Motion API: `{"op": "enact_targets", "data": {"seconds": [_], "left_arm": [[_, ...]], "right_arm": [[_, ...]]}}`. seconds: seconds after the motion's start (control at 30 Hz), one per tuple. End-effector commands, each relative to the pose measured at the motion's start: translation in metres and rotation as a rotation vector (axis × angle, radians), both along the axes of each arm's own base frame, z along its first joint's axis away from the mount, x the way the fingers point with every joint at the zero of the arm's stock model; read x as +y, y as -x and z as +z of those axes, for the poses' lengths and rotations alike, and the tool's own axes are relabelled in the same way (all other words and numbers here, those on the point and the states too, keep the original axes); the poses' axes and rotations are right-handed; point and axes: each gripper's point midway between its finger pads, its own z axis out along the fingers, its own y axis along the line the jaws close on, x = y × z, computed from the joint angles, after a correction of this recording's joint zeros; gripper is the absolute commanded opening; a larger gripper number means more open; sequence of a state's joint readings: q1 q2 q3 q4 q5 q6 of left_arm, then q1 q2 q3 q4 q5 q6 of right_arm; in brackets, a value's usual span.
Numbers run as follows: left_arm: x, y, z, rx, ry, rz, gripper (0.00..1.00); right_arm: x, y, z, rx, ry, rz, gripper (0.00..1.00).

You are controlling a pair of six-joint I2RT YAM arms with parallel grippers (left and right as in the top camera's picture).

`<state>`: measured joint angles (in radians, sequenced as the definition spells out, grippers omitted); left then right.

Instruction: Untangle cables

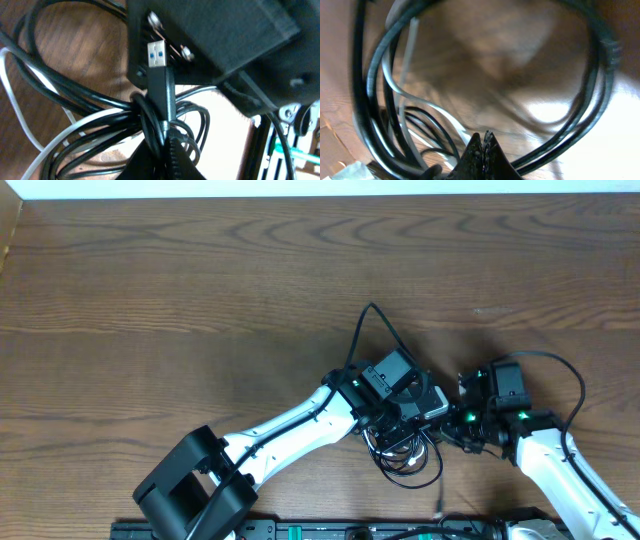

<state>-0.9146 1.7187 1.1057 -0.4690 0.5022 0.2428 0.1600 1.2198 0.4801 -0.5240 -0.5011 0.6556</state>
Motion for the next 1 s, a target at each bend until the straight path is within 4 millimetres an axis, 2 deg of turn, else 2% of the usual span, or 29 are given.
{"op": "enact_targets", "data": {"seconds": [0.0,0.03,0.13,0.27,0.37,0.4,0.43,0.63,0.73,0.83,0.97], "left_arm": [[-0.001,0.003,-0.002,0.012,0.008,-0.019,0.35],[0.0,0.002,-0.002,0.009,0.007,-0.017,0.43],[-0.002,-0.003,0.002,0.005,0.013,0.008,0.45],[-0.008,-0.01,0.02,0.028,0.042,0.092,0.45],[-0.008,-0.009,0.027,0.025,0.054,0.1,0.44],[-0.007,-0.01,0.027,0.031,0.049,0.113,0.44],[-0.006,-0.01,0.025,0.04,0.041,0.132,0.44],[0.007,-0.015,0.006,0.069,-0.043,0.261,0.38],[0.013,-0.017,-0.006,0.084,-0.089,0.322,0.34],[0.021,-0.023,-0.016,0.074,-0.14,0.381,0.34],[0.023,-0.025,-0.019,0.075,-0.156,0.411,0.34]], "right_arm": [[0.001,0.011,-0.01,0.02,0.001,0.011,0.01],[0.001,0.011,-0.012,0.015,0.0,0.011,0.01],[0.001,0.009,-0.012,0.003,-0.002,0.011,0.01],[0.002,0.005,-0.011,-0.018,-0.004,0.011,0.02],[0.001,0.001,-0.01,-0.033,0.003,0.006,0.09],[0.0,0.0,-0.01,-0.038,0.006,0.005,0.14],[0.0,-0.001,-0.01,-0.043,0.01,0.004,0.2],[-0.001,-0.003,-0.01,-0.052,0.015,0.001,0.27],[-0.002,-0.004,-0.011,-0.055,0.023,-0.002,0.35],[-0.004,-0.004,-0.012,-0.056,0.035,-0.005,0.36],[-0.004,-0.004,-0.012,-0.056,0.035,-0.006,0.37]]}}
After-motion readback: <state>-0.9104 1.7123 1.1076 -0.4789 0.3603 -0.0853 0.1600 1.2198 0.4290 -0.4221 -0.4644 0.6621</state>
